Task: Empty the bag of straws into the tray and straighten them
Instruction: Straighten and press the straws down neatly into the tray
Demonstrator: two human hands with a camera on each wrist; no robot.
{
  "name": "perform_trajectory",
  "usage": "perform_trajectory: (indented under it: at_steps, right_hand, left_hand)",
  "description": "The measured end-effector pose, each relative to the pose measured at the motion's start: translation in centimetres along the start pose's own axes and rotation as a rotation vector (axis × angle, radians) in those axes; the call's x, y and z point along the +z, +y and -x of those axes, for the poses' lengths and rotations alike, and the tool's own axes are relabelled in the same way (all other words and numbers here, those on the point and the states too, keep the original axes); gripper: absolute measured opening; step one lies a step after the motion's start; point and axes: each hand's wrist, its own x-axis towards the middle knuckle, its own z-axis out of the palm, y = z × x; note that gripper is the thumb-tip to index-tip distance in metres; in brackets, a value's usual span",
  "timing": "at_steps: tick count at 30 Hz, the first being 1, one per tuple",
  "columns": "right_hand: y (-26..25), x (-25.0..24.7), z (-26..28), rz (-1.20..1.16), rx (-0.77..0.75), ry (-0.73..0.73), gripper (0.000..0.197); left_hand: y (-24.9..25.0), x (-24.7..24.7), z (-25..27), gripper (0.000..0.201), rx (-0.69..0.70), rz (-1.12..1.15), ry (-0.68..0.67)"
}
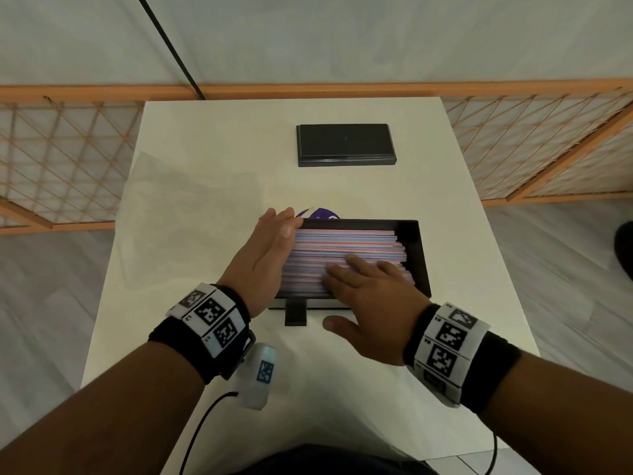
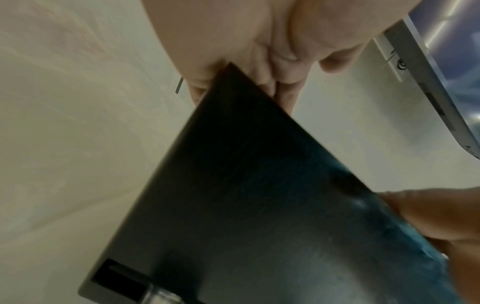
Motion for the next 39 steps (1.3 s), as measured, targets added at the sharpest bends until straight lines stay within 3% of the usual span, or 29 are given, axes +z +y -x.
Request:
perform_trajectory:
  at_steps: [5,6,8,10,11,13,15,17,19,21,23,26,28,30,32,36,39]
  right_hand:
    - [0.2,0.0,-0.1,-0.047,-0.012,0.09,0.084]
    - [0.4,-0.1,0.1,-0.103,-0.008,0.173,0.077]
    - [1.8,-0.2,0.6,-0.21,0.043,0.486,0.057]
    - [4.2,-0.3,1.4,-0.32,0.267,0.71,0.043]
    - [5.3,-0.4,1.8,-0.383,0.411,0.72,0.043]
    - [6.7,0.2,1.9,-0.466,0.615,0.564,0.045]
    - [6.6,1.4,1.2,-0.557,0.652,0.404,0.031]
    - [6.1,2.0,0.5,-0.591,0.618,0.401,0.02]
    - [6.1,0.4,0.5,-0.533,0.563,0.494,0.02]
    - [5.9,-2.3,1.2,-0.443,0.483,0.647,0.023]
    - [5.0,-5.1,1.8,-0.342,0.397,0.81,0.024]
    - [2.1,-7.6,2.2,-0.242,0.25,0.831,0.014]
    - [2.3,-7.5,2.2,-0.202,0.148,0.864,0.014]
    - [3.6,-6.2,1.9,-0.318,0.242,0.843,0.019]
    - [4.7,-4.0,1.4,-0.481,0.382,0.726,0.015]
    - [5.3,-0.6,0.6,-0.621,0.446,0.623,0.01]
    - [6.0,0.6,0.2,-0.672,0.498,0.544,0.012]
  left_hand:
    - [-0.2,-0.1,0.0,0.066,0.021,-0.018,0.003]
    - [-0.2,0.0,0.2,0.065,0.031,-0.01,0.03]
    - [-0.1,0.0,0.6,0.063,0.036,0.0,0.159]
    - [-0.3,-0.2,0.6,0.058,-0.052,0.038,0.326]
    - [-0.4,-0.3,0.3,0.055,-0.133,0.091,0.371]
    - [-0.4,-0.1,-0.3,0.054,-0.264,0.228,0.372]
    - [0.3,0.6,-0.7,0.053,-0.371,0.269,0.301]
    - [0.8,0.9,-1.0,0.055,-0.445,0.213,0.263]
    - [1.1,0.5,-1.2,0.064,-0.482,0.215,0.289]
    - [1.0,-0.1,-1.2,0.076,-0.482,0.417,0.315]
    - [0.9,-0.2,-0.8,0.069,-0.49,0.634,0.292]
    - [0.7,-0.5,-0.6,0.064,-0.543,0.773,0.279]
    - [1.2,-0.9,-0.5,0.061,-0.52,0.737,0.263]
    - [1.5,-1.2,-0.2,0.063,-0.501,0.682,0.295]
    - [1.5,-1.4,-0.2,0.076,-0.482,0.559,0.326]
    - [1.2,-1.4,-0.4,0.095,-0.466,0.34,0.261]
    - [2.2,-1.0,0.0,0.075,-0.471,0.22,0.212]
